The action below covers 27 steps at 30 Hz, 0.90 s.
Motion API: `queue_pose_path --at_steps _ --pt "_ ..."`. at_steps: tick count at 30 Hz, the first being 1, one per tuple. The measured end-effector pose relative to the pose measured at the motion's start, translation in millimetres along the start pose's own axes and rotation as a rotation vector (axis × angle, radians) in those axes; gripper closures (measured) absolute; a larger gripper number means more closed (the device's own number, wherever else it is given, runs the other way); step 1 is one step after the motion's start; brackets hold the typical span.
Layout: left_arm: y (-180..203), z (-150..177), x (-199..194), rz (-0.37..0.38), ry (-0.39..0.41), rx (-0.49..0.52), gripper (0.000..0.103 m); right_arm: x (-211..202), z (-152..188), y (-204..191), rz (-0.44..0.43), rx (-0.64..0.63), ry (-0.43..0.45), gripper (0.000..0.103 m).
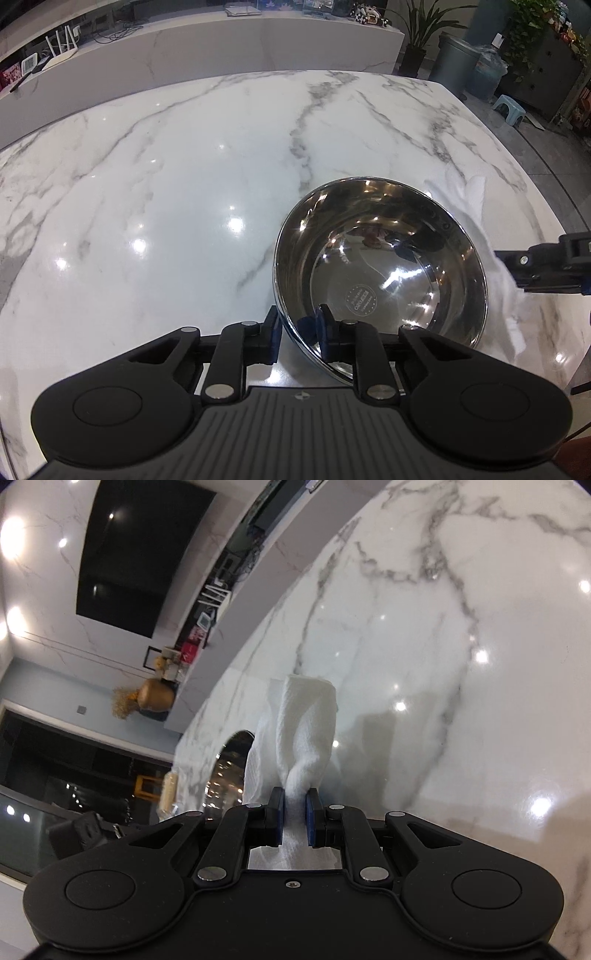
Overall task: Clean bowl
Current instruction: 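Keep wiping the blue outer wall with the right tool while the left tool turns the bowl, then wipe the outer wall again with the right tool's cloth while the left tool holds the rim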
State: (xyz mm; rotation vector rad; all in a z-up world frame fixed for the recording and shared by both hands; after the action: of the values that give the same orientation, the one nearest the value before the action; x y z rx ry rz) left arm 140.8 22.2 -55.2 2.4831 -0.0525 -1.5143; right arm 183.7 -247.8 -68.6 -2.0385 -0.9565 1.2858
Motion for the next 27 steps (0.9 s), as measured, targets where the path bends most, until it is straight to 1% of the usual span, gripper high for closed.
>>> queue_pose_path --at_steps 5,10,14,19,22,27 --pt "-1 -1 0 -0.001 0.000 0.001 0.085 9 5 4 0.030 0.010 -0.026 0.091" --pt "0 0 0 -0.008 0.003 0.003 0.085 25 15 5 0.076 0.000 -0.081 0.091" --pt "0 0 0 -0.008 0.005 -0.001 0.085 30 18 5 0.084 0.001 -0.092 0.091" --pt "-1 2 0 -0.013 -0.001 -0.037 0.084 30 19 3 0.087 -0.005 -0.094 0.091" --pt "2 6 0 -0.011 -0.012 -0.044 0.080 32 17 2 0.094 -0.013 -0.096 0.091" --pt "5 9 -2 -0.022 -0.013 -0.034 0.078 32 16 2 0.099 -0.022 -0.102 0.091"
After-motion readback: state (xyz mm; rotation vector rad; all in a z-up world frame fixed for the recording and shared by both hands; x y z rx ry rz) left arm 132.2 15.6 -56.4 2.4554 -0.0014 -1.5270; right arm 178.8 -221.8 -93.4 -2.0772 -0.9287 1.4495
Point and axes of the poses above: each gripper's, at about its wrist camera, not at the fingertips, and x roughly the way its jaws point, y to its right, z to its underside, the point moved 5 cm from there along x, roughly the way its jaws point, and after that the axes turned 13 degrees about -x, right-handed, at the moved point
